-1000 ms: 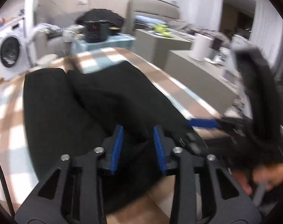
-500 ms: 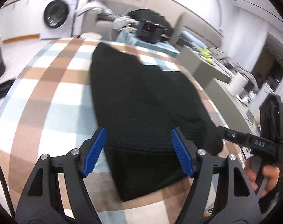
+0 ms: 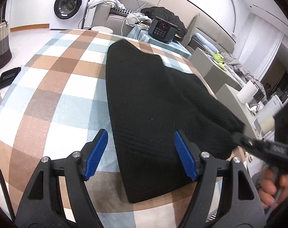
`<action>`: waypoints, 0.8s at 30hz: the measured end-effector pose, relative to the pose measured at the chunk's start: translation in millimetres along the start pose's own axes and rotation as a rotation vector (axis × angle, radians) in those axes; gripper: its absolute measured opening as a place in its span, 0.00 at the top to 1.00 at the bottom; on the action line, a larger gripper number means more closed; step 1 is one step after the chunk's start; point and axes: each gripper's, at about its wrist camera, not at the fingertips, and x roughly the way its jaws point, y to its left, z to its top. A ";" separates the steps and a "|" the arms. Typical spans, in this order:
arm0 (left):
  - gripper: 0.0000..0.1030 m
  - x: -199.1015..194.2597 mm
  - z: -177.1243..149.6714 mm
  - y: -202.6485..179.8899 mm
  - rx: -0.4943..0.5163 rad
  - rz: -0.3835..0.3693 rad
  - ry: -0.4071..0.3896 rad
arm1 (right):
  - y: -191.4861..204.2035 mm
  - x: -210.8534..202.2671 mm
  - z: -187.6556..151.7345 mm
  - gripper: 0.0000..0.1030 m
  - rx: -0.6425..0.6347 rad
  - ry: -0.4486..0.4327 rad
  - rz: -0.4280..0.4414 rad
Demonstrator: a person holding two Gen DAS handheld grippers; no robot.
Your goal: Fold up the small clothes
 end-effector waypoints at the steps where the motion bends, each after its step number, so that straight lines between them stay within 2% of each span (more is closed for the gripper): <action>1: 0.32 2.1 0.6 -2.5 0.007 -0.009 0.003 | -0.8 -7.2 -5.6 0.95 0.010 0.004 -0.005; 3: 0.32 7.7 -1.0 -9.5 0.022 -0.018 0.012 | -10.1 -6.9 -16.8 0.95 0.022 0.026 -0.081; 4: 0.32 14.6 -2.0 -12.3 0.028 -0.024 0.032 | -20.2 1.7 -21.4 0.95 0.036 0.054 -0.150; 7: 0.32 22.2 -11.3 -24.2 0.069 -0.037 0.067 | -37.1 13.9 -28.1 0.92 0.082 0.111 -0.182; 9: 0.32 22.4 -19.4 -33.1 0.111 -0.022 0.085 | -32.7 4.4 -27.4 0.87 0.062 0.071 -0.181; 11: 0.32 24.1 -27.2 -38.1 0.139 -0.014 0.096 | -20.9 -10.0 -24.2 0.74 0.007 0.001 -0.205; 13: 0.32 27.1 -33.3 -42.2 0.170 -0.008 0.112 | -11.8 -18.1 -19.0 0.71 -0.041 -0.050 -0.203; 16: 0.32 28.3 -41.6 -49.8 0.223 0.010 0.136 | -2.6 -12.7 -5.0 0.71 -0.070 -0.049 -0.170; 17: 0.32 27.8 -43.6 -51.6 0.238 0.014 0.140 | 1.3 -5.2 -0.4 0.63 -0.083 -0.042 -0.149; 19: 0.32 24.2 -44.0 -50.6 0.234 0.003 0.143 | 6.4 14.0 9.7 0.56 -0.099 -0.022 -0.132; 22: 0.32 15.2 -42.5 -41.4 0.188 -0.032 0.142 | 5.5 52.1 24.8 0.56 -0.104 0.028 -0.103; 24: 0.32 8.3 -39.9 -34.2 0.167 -0.028 0.127 | 1.2 77.1 36.6 0.57 -0.088 0.052 -0.096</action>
